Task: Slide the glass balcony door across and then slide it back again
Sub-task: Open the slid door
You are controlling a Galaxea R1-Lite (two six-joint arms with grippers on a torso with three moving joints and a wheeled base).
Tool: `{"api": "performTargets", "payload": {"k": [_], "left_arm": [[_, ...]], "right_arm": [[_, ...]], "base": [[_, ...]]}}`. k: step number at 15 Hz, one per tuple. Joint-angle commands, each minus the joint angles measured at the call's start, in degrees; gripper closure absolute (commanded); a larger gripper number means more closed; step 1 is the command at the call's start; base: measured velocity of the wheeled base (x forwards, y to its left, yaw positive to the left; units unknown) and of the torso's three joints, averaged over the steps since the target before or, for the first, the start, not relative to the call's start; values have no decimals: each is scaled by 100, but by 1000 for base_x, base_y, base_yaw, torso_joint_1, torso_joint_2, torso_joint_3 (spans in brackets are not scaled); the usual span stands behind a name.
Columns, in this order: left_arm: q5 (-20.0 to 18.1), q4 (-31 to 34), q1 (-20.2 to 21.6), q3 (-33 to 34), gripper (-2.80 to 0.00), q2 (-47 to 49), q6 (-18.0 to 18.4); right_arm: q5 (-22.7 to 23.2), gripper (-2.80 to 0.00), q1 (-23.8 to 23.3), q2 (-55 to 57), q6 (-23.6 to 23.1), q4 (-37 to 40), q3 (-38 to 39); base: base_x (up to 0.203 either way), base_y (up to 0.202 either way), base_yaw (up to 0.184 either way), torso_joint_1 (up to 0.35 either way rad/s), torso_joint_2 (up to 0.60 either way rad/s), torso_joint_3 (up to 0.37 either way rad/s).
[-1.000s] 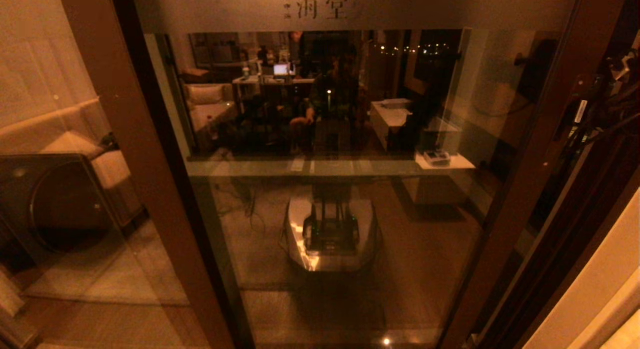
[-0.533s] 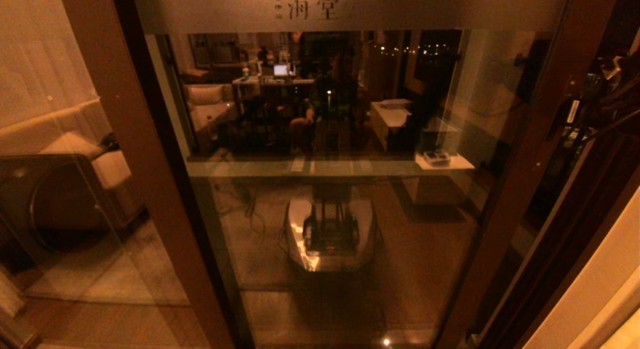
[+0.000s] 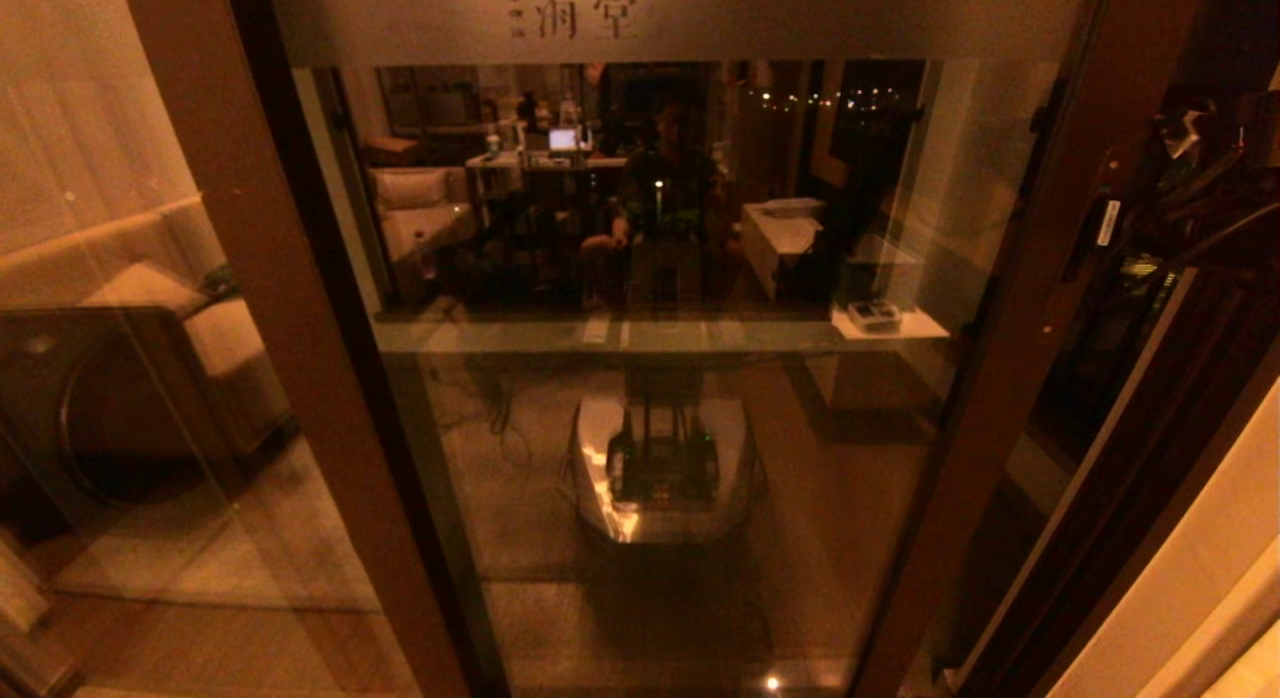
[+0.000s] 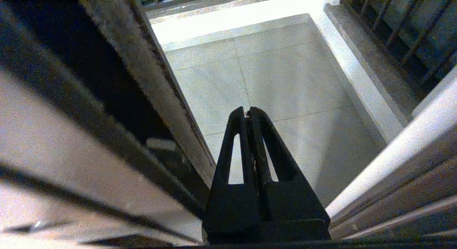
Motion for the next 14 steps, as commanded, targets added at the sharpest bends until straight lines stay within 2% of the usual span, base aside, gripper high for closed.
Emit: {"api": "performTargets", "payload": {"k": [1, 7, 14], "left_arm": [[2, -5, 5, 193, 0, 7, -2], [2, -5, 5, 193, 0, 7, -2], [2, -5, -2, 193, 0, 7, -2]], "right_arm": [[-52, 0, 99, 2, 1, -4, 5], [-250, 0, 409, 37, 1, -4, -2], [-268, 0, 781, 65, 8, -4, -21]], "base": [[0, 0, 0, 0, 0, 0], [0, 0, 0, 0, 0, 0], [0, 0, 0, 0, 0, 0]]}}
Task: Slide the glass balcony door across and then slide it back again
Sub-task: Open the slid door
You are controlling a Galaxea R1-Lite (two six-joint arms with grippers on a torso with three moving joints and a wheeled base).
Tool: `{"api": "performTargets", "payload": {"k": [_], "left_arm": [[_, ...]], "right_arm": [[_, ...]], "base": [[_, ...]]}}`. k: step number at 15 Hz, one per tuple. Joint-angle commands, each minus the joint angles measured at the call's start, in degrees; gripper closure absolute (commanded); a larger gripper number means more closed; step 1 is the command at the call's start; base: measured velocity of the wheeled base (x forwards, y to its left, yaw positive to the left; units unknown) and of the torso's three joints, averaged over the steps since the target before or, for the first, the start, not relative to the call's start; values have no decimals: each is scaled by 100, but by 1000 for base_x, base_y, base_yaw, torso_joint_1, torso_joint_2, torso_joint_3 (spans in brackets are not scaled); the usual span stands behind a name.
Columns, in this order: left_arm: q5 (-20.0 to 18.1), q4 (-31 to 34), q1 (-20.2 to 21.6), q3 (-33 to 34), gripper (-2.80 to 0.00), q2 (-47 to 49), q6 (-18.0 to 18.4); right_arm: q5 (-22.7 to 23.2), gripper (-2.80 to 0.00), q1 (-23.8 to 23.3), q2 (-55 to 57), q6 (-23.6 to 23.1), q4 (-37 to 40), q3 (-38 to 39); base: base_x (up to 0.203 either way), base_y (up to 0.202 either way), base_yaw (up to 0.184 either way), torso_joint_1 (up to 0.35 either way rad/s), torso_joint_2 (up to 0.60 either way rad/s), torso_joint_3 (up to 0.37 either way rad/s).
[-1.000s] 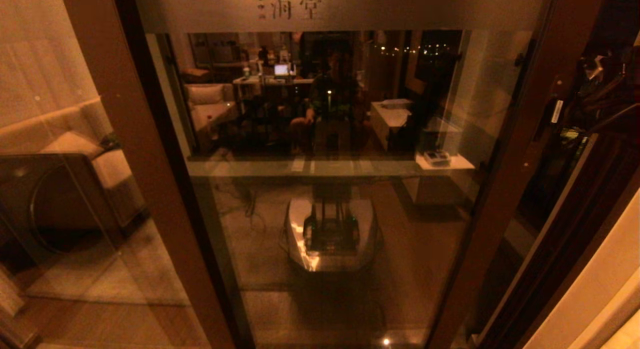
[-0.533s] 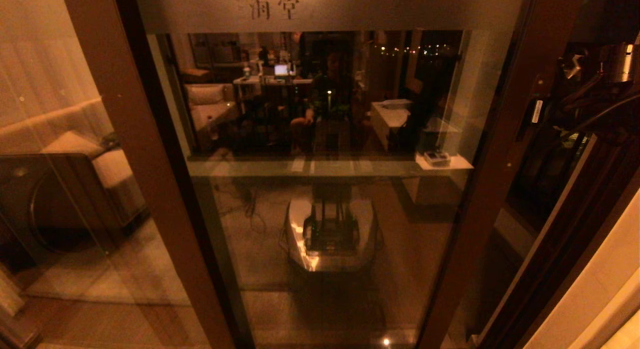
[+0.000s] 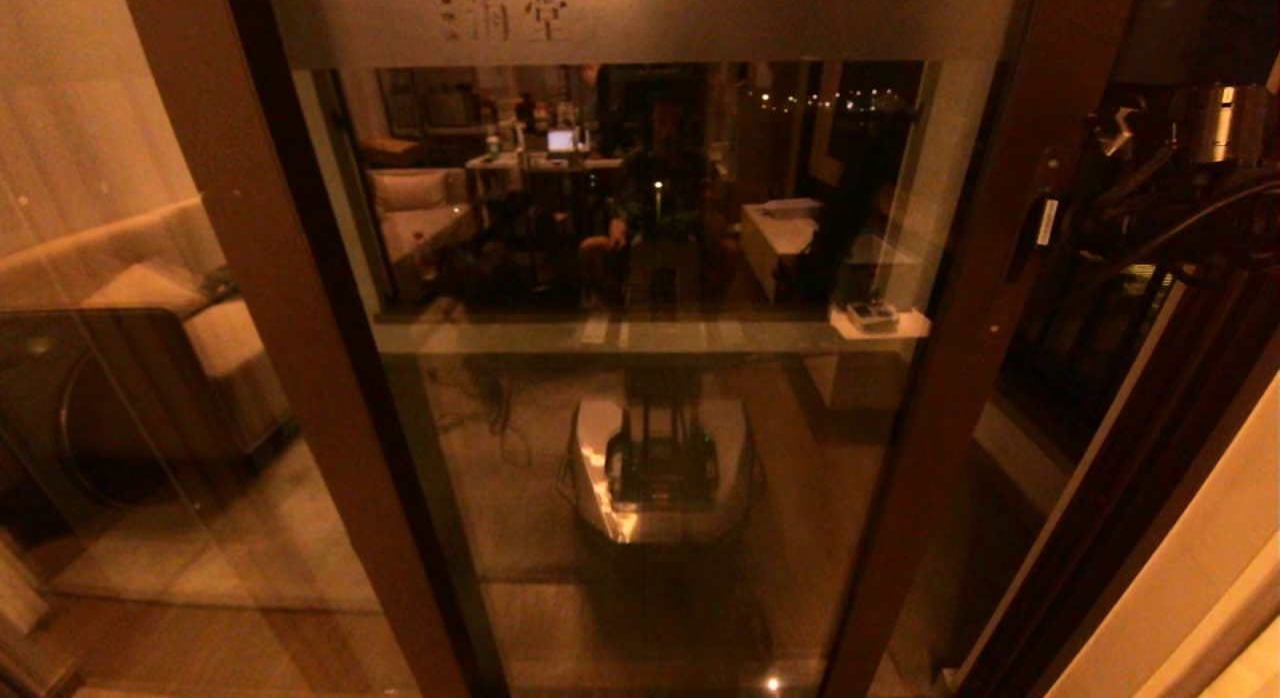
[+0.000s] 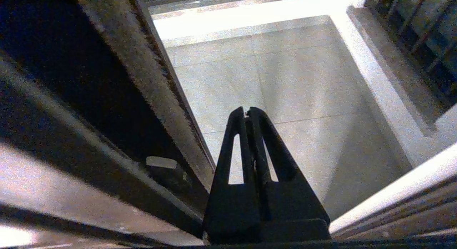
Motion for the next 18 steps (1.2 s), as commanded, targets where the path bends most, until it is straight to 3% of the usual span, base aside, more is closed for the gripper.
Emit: {"api": "performTargets", "payload": {"k": [1, 18], "left_arm": [[1, -5, -2, 193, 0, 7, -1], [1, -5, 6, 193, 0, 7, -1]], "right_arm": [[27, 0, 93, 51, 5, -5, -7], [-44, 0, 637, -125, 114, -206, 440]], "base": [[0, 0, 0, 0, 0, 0], [0, 0, 0, 0, 0, 0]]}}
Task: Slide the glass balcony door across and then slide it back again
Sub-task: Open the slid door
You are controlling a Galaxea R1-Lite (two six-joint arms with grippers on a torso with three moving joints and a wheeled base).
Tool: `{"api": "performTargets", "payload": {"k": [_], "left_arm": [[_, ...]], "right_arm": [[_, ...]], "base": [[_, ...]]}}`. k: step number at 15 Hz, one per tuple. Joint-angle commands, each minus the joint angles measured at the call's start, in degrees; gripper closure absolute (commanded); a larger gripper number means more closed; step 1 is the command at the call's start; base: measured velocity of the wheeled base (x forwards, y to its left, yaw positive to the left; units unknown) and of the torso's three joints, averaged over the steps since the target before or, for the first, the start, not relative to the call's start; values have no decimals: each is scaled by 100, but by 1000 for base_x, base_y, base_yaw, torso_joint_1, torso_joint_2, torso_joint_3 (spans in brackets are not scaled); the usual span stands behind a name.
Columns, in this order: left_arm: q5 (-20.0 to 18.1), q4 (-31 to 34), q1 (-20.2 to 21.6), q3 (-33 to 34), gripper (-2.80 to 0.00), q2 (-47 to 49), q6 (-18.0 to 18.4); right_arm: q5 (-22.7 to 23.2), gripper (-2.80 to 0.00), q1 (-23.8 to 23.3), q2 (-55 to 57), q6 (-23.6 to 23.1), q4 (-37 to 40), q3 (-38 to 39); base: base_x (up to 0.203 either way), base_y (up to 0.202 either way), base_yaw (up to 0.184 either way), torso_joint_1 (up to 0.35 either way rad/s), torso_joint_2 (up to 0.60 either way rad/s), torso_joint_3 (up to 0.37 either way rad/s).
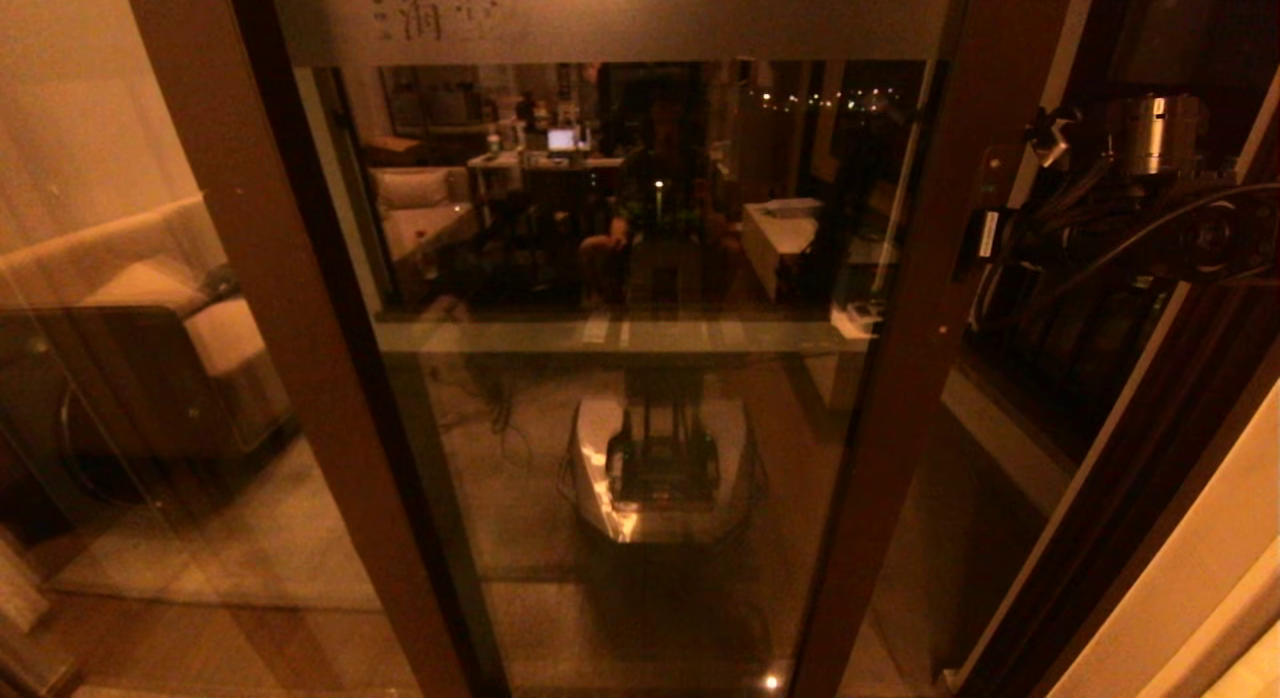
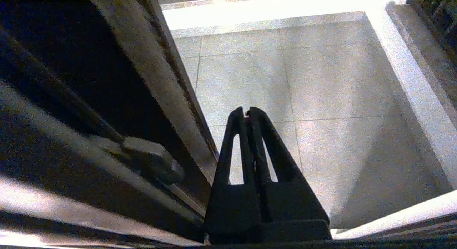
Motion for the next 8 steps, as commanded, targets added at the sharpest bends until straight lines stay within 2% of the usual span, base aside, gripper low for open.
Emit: {"api": "performTargets", "payload": {"k": [1, 8], "left_arm": [[-2, -7, 4, 193, 0, 7, -1], [-2, -7, 3, 193, 0, 7, -1]], "right_arm": [[42, 0, 94, -25, 3, -10, 40], [36, 0, 220, -43, 12, -10, 73]], "base": [[0, 0, 0, 0, 0, 0], [0, 0, 0, 0, 0, 0]]}}
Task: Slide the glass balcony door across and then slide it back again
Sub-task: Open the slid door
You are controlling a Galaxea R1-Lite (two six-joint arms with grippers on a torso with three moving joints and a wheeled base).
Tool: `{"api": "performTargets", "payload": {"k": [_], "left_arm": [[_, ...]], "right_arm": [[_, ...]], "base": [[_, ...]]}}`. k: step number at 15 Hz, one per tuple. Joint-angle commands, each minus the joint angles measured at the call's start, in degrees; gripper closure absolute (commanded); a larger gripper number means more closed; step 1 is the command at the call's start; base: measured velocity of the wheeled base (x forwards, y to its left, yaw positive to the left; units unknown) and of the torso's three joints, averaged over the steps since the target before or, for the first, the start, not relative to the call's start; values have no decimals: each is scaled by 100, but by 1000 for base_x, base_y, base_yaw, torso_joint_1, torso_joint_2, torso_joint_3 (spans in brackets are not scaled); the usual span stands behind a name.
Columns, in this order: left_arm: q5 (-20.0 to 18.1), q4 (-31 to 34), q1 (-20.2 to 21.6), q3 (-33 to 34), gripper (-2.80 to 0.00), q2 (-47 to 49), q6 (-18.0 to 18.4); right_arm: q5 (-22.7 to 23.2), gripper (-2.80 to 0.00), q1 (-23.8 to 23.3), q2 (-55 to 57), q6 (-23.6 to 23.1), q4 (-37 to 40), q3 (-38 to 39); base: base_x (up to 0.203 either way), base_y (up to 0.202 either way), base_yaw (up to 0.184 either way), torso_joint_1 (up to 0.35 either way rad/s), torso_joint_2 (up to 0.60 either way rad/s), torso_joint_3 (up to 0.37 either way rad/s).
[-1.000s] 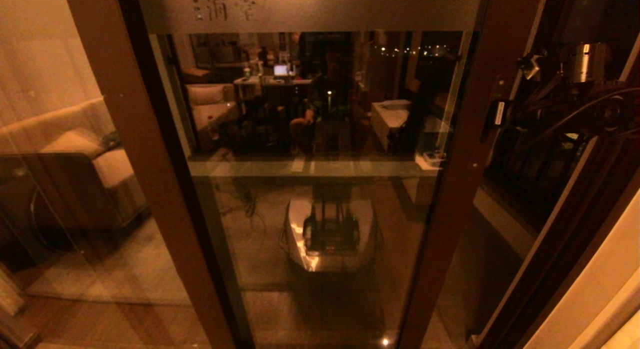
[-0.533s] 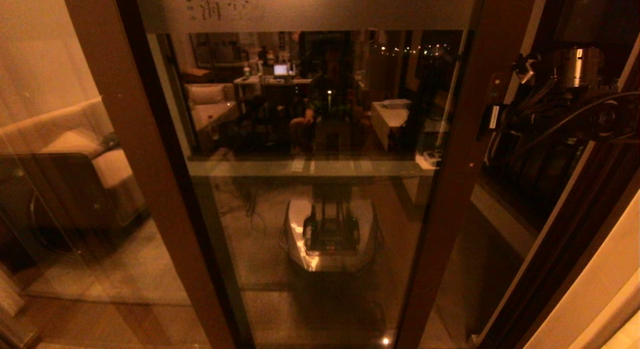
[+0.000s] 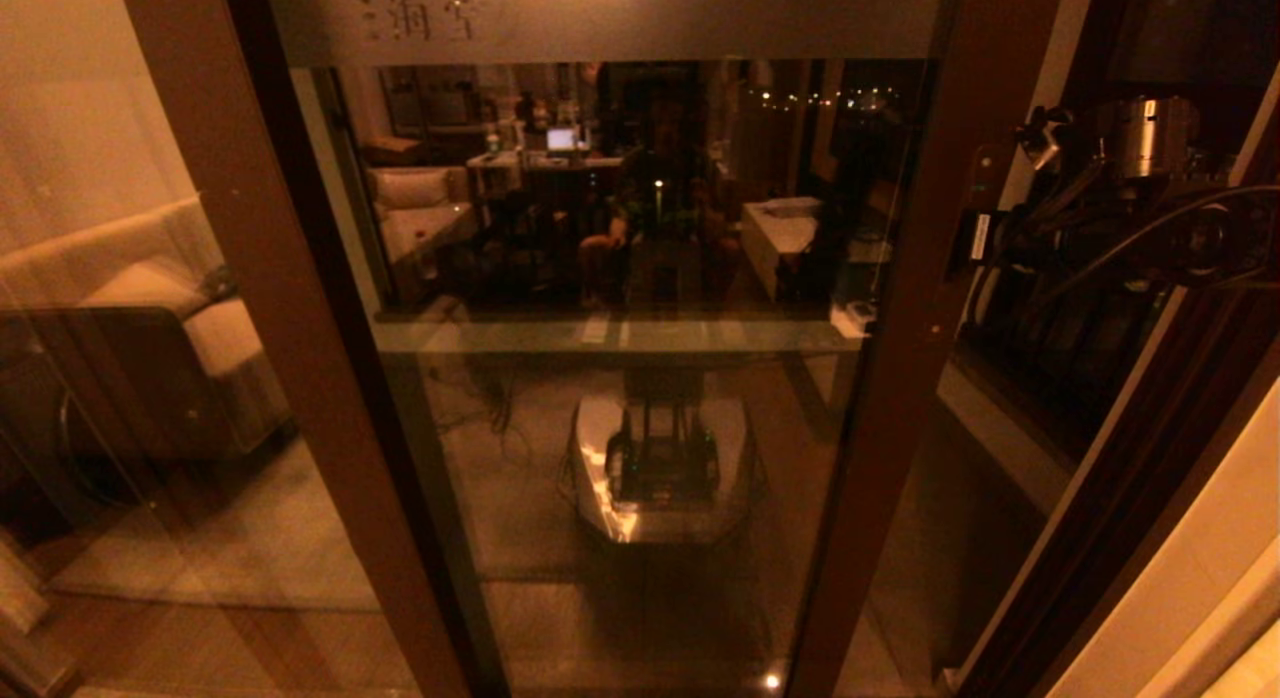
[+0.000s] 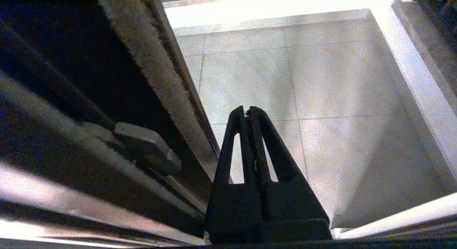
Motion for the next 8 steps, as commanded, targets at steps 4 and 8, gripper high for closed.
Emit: {"api": "performTargets", "payload": {"k": [4, 8], "left_arm": [[0, -5, 0, 193, 0, 7, 1], [0, -5, 1, 193, 0, 7, 1]], "right_arm": [[13, 0, 117, -30, -1, -16, 33], [4, 0, 237, 6, -8, -18, 105]], "base": [[0, 0, 0, 0, 0, 0], [0, 0, 0, 0, 0, 0]]}}
